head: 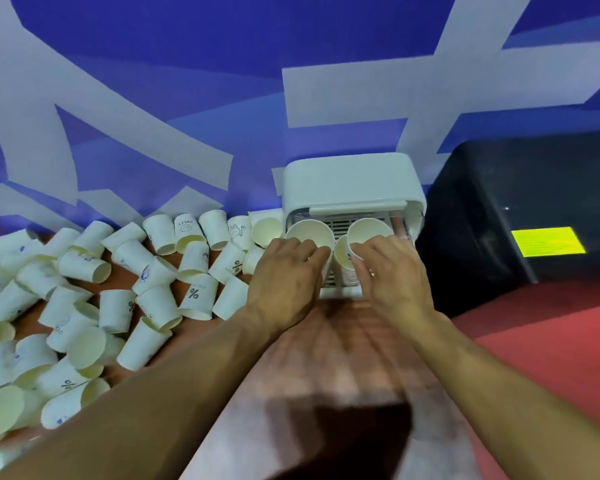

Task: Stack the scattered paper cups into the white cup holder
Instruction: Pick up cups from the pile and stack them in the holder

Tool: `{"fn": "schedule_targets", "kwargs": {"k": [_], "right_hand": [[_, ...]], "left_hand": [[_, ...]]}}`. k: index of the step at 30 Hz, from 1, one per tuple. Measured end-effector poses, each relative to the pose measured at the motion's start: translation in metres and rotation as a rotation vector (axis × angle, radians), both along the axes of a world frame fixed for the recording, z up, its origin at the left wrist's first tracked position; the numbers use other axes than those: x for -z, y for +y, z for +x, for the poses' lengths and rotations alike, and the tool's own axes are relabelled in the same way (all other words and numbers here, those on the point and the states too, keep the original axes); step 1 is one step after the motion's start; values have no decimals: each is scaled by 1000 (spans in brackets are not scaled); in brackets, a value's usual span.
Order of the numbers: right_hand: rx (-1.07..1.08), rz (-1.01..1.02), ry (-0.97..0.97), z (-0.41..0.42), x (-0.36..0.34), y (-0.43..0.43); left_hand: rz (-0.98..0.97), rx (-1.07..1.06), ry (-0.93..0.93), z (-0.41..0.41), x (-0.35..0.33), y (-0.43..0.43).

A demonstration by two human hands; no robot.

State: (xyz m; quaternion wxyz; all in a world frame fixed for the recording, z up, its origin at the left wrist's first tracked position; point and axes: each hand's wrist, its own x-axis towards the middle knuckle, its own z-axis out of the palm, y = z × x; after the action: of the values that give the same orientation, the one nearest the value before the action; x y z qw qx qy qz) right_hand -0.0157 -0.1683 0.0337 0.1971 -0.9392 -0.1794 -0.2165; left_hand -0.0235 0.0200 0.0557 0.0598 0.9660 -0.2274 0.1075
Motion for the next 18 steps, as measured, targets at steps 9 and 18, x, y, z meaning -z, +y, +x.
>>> {"fn": "schedule_targets", "kwargs": {"k": [9, 18], "right_hand": [[-24, -110, 182, 17, 33, 8], [-21, -96, 225, 23, 42, 12]], "left_hand": [[-74, 30, -22, 21, 8, -2], [-2, 34, 66, 28, 29, 1]]}}
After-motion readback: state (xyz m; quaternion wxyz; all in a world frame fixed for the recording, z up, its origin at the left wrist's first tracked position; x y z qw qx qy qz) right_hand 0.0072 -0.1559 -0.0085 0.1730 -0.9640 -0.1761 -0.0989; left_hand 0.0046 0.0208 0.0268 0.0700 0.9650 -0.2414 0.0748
